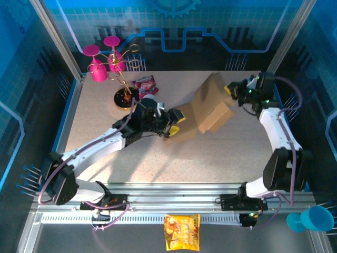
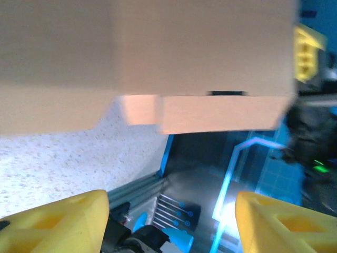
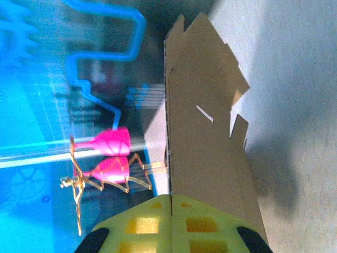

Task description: Fold the paper box

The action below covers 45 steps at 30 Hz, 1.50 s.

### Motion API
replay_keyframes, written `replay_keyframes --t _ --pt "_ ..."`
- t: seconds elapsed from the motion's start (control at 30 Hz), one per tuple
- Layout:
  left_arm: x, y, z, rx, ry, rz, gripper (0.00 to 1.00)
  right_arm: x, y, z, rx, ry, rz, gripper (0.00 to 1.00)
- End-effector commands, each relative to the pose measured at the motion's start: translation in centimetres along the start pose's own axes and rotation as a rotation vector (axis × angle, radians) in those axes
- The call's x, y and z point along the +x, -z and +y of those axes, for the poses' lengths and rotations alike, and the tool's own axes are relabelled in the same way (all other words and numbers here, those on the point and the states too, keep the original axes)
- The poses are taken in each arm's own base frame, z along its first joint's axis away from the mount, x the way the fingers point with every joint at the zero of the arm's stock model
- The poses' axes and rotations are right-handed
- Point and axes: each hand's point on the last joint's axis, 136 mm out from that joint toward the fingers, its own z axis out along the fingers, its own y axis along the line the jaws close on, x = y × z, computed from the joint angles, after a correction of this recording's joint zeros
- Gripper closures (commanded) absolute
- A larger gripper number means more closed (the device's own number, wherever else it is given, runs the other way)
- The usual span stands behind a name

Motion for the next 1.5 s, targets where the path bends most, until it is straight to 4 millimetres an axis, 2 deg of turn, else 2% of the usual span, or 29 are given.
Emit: replay_keyframes --t 0.0,0.13,0.2,0.27,0.33,0.4,0.5,0.63,0.73,0.83,0.93,1.03,1.17,1.23,1.33,1.47 --pt "-1.3 3.7 0.3 -0.073 -0.056 -0.106 0.35 -1.1 6.4 1.1 0.259 0.198 -0.174 1.0" --pt "-2.8 6.2 -0.1 -0.071 -0.058 -0.178 0.36 -1.3 10.9 4.6 0.4 0.362 -0.313 1.0" --pt "-3.4 7.0 -0.4 -0.062 -0.056 -0.196 0.36 -0.1 11.7 6.0 0.457 0.445 -0.347 1.0" --pt "-4.0 7.5 -0.5 -0.058 -0.049 -0.208 0.37 1.6 10.9 6.8 0.492 0.498 -0.33 1.0" --pt "-4.6 8.1 -0.5 -0.058 -0.041 -0.223 0.38 4.3 8.4 6.7 0.505 0.525 -0.264 1.0" --pt "-5.2 8.8 -0.5 -0.057 -0.037 -0.237 0.39 7.3 5.1 5.7 0.507 0.52 -0.191 1.0" --pt "-5.7 9.6 0.4 -0.082 -0.017 -0.237 0.42 11.3 -0.1 2.7 0.507 0.465 -0.136 1.0" --pt "-5.2 9.5 1.3 -0.115 -0.043 -0.179 0.49 13.6 -5.3 -2.1 0.45 0.251 -0.162 1.0" --pt "-4.2 8.6 2.4 -0.161 -0.097 -0.107 0.53 14.5 -7.7 -2.9 0.379 0.164 -0.151 1.0" --pt "-3.8 7.8 3.5 -0.199 -0.14 -0.082 0.6 15.1 -8.1 -2.7 0.409 0.186 -0.115 1.0" --pt "-3.4 6.6 3.7 -0.203 -0.145 -0.063 0.62 15.5 -8.1 -2.9 0.407 0.16 -0.105 1.0" --pt "-3.0 4.7 2.7 -0.175 -0.143 -0.053 0.62 15.7 -7.9 -3.2 0.394 0.099 -0.11 1.0" --pt "-2.2 2.4 0.6 -0.106 -0.129 -0.049 0.62 15.3 -7.4 -2.4 0.323 0.018 -0.139 1.0" --pt "-2.3 1.9 0.0 -0.087 -0.088 -0.054 0.65 14.7 -7.0 -1.8 0.281 -0.025 -0.166 1.0" --pt "-2.0 1.5 -1.7 -0.059 -0.134 -0.044 0.66 13.8 -6.9 -0.8 0.187 -0.108 -0.201 1.0" --pt "-2.0 1.8 -1.6 -0.121 -0.223 -0.033 0.67 12.8 -6.4 0.7 0.122 -0.132 -0.241 1.0"
